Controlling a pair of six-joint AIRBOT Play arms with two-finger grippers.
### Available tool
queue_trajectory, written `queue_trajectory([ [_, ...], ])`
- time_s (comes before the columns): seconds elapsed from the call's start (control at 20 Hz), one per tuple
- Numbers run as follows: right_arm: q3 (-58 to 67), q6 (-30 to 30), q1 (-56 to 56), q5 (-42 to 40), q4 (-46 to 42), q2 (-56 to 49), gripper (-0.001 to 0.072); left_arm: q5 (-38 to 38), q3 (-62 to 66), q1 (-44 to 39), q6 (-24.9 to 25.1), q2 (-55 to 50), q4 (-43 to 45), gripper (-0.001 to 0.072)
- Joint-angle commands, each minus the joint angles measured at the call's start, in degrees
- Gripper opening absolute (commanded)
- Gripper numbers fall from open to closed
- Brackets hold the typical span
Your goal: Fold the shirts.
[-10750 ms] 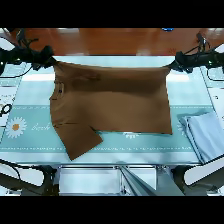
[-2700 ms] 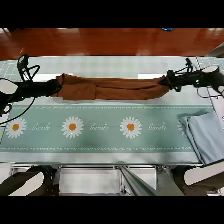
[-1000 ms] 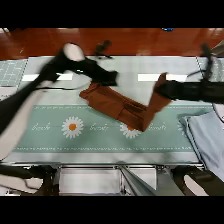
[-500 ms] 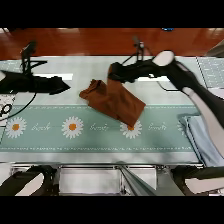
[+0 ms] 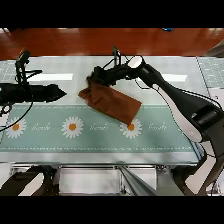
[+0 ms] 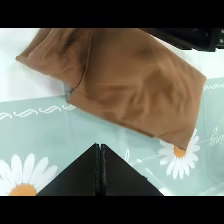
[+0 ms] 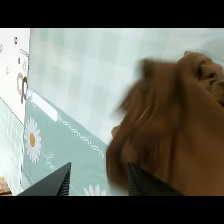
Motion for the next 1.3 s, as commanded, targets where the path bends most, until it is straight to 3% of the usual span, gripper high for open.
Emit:
queue_trajectory([
  [0.0, 0.9, -0.5, -2.43, 3.67, 0.2, 0.46, 0.0411, 5.75, 0.2, 3.3, 3.48, -0.09, 0.92, 0.0018],
  [0.15, 0.87, -1.07, -12.52, 18.51, -1.79, 7.65, 0.041, -0.68, 5.75, 15.43, 2.6, 0.15, -4.46, 0.0018],
  [0.3, -1.01, 2.32, -20.9, 30.21, -22.23, 20.04, 0.041, -6.05, 6.97, 23.37, 4.85, 2.27, -6.34, 0.0018],
  [0.4, -10.08, 7.52, -22.91, 28.76, -41.66, 31.67, 0.041, -6.38, 4.9, 24.2, 4.81, 4.24, -6.45, 0.0018],
  [0.45, -17.92, 12.96, -22.82, 24.24, -52.15, 38.51, 0.041, -6.4, 3.13, 23.43, 4.83, 5.14, -6.73, 0.0018],
  [0.55, -36.89, 22.8, -22.43, 12.52, -59.6, 51.23, 0.041, -6.45, -1.36, 21.29, 5.46, 6.21, -6.75, 0.0018],
  [0.6, -46.53, 26.56, -22.64, 6.73, -57.9, 56.19, 0.041, -6.4, -3.76, 20.06, 5.42, 6.43, -6.78, 0.0018],
  [0.7, -60.74, 26.73, -22.64, -1.73, -46.49, 60.04, 0.0417, -6.08, -8.41, 17.14, 5.42, 6.47, -6.82, 0.0018],
  [0.85, -72.13, 11.56, -22.58, -9.27, -19.02, 55.95, 0.0419, -4.44, -13.46, 12.55, 5.42, 6.4, -6.82, 0.0018],
  [1.05, -70.55, -7.56, -22.47, -8.81, 5.05, 41.94, 0.0418, -1.88, -15.41, 8.85, 5.38, 6.36, -6.8, 0.0018],
  [1.15, -66.88, -12.87, -21.35, -6.23, 10.43, 35.08, 0.0418, -1.57, -15.39, 8.59, 5.25, 6.36, -6.8, 0.0018],
  [1.25, -62.45, -13.03, -19.04, -5.99, 10.58, 29.68, 0.0418, -1.44, -15.39, 8.59, 5.22, 6.36, -6.8, 0.0018],
])
